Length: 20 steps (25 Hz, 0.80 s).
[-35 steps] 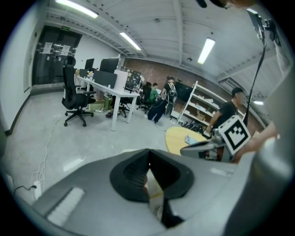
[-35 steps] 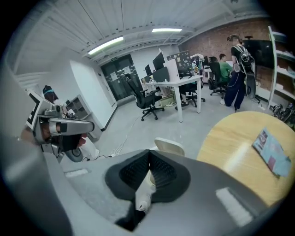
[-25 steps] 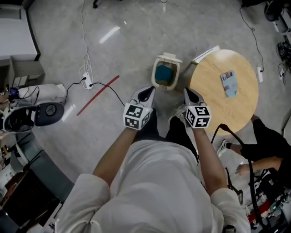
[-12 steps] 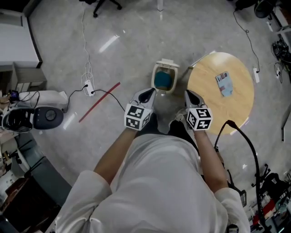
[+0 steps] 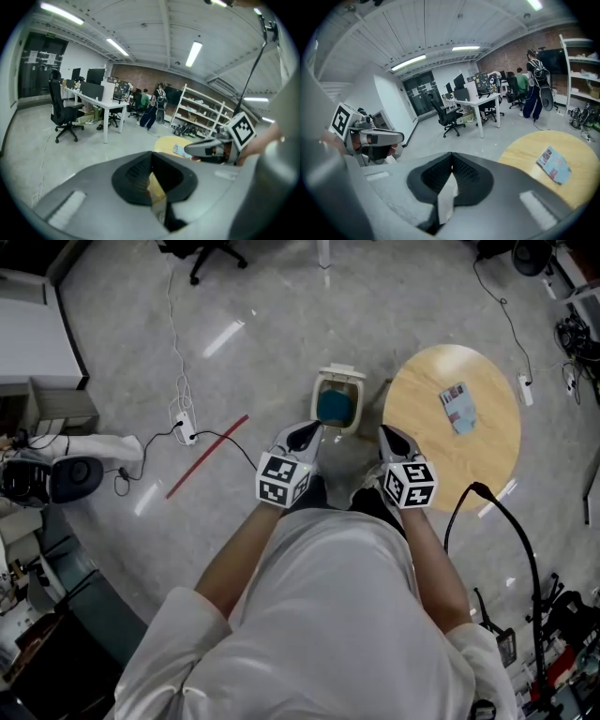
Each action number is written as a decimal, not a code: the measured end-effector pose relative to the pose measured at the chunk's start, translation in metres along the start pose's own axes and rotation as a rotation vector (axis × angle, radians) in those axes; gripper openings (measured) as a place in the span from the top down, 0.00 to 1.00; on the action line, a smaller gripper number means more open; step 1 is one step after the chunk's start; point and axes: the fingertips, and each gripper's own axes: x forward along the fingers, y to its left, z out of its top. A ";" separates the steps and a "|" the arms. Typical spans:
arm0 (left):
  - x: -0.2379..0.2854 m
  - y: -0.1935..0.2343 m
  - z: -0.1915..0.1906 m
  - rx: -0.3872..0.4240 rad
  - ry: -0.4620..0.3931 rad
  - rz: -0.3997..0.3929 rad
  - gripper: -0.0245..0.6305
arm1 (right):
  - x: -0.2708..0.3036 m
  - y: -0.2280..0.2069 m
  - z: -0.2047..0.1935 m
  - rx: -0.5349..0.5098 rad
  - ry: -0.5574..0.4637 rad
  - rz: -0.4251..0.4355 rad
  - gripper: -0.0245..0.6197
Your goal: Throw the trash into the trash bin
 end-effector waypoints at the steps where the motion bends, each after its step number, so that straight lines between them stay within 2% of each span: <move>1: -0.001 0.000 0.001 -0.010 -0.010 0.001 0.95 | -0.001 0.000 0.000 0.000 -0.001 0.000 0.96; 10: -0.005 0.007 -0.002 -0.027 -0.013 0.030 0.95 | -0.001 0.001 -0.003 0.002 0.003 0.002 0.96; 20: -0.001 0.008 0.004 -0.007 -0.009 0.006 0.95 | 0.000 0.003 0.003 0.011 -0.007 -0.020 0.96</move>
